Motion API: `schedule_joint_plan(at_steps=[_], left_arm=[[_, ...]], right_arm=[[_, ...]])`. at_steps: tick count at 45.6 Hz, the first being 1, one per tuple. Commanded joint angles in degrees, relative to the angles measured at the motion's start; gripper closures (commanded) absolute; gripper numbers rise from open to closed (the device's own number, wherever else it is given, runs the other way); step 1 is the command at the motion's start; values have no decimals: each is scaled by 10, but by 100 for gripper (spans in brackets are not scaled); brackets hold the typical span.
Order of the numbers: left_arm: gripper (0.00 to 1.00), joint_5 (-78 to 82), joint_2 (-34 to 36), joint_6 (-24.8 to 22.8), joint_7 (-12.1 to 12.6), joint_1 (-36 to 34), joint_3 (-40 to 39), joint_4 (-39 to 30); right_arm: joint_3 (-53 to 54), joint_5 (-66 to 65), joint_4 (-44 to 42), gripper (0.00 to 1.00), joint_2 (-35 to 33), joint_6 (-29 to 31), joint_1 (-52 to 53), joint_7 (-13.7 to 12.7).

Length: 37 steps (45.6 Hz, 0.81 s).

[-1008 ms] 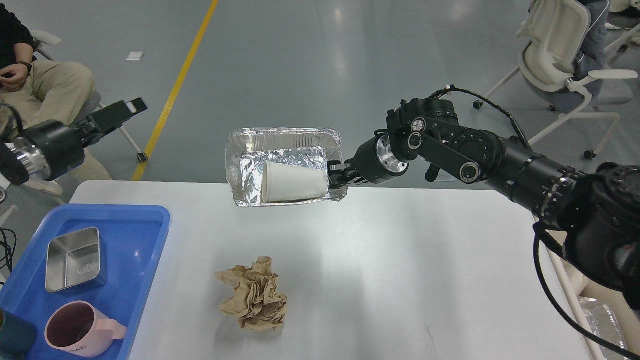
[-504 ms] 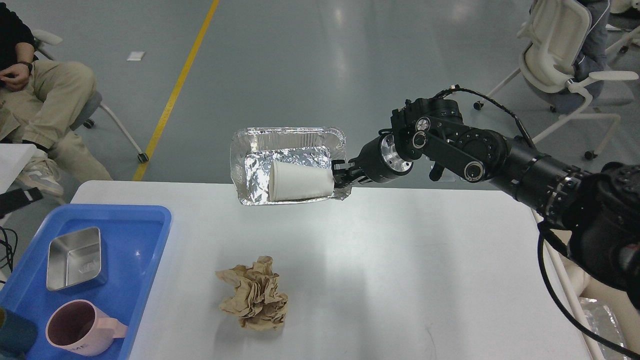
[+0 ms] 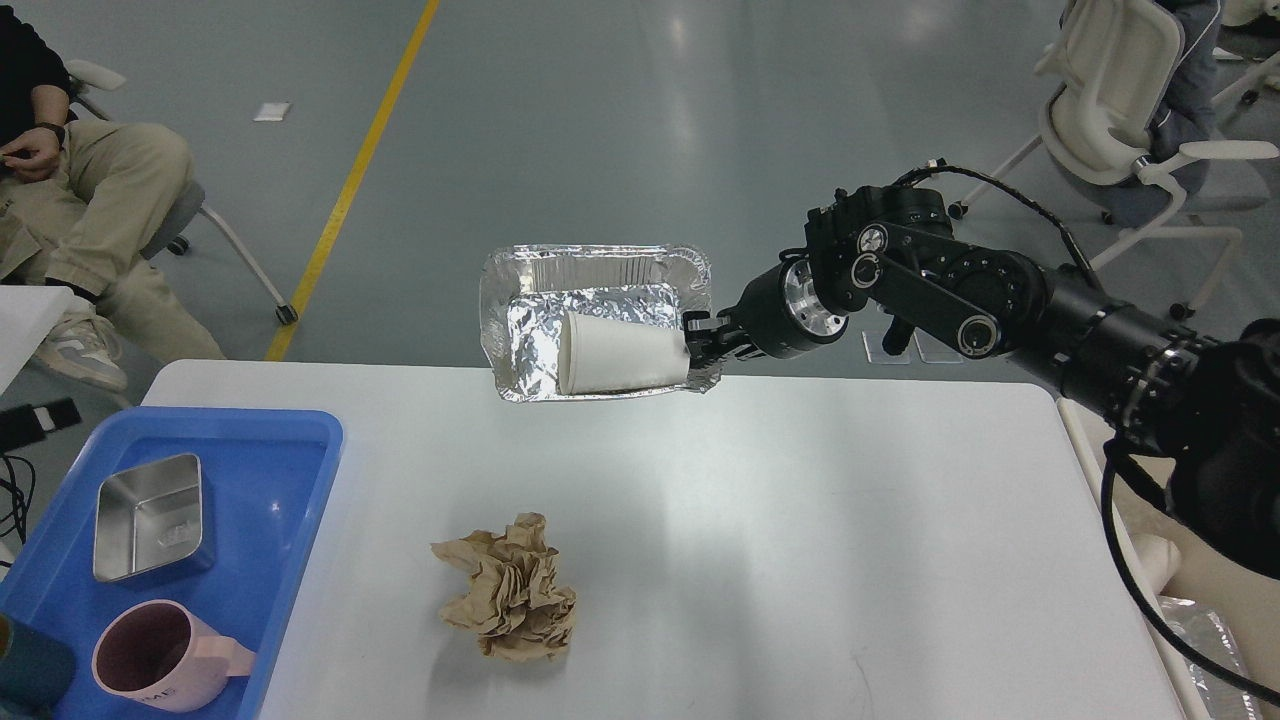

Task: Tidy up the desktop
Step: 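Lower the left gripper onto the crumpled brown paper and grasp it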

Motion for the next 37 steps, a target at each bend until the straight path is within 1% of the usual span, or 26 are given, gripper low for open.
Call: schedule_joint_plan(at_steps=[1,5,6,11,21,27,37], left_arm=[[3,116,-59,0,7,-8,-4,1],[3,159,-101,-9,10,-36,0,1],[3,205,-128,-28,14,-56,1,4],[3,304,-165,-62,15,-88,2,4],[3,470,-250,-101,15,-131,11,5],[3,544,-303,-105,15,-167,42,5],[3,563,-361,-110,17,-246,121,5]], right_arm=[[1,-1,0,100,1,-1,-1,0],[1,-1,0,100,2,-1,-2,0],[2,-1,0,100,2,-1,-2,0],[2,-1,0,100,2,-1,-3,0],[3,-1,1,100,1,-1,-2,1],[4,-1,2,100,1,-1,-2,0],[4,-1,4,100,1,-1,-2,1]])
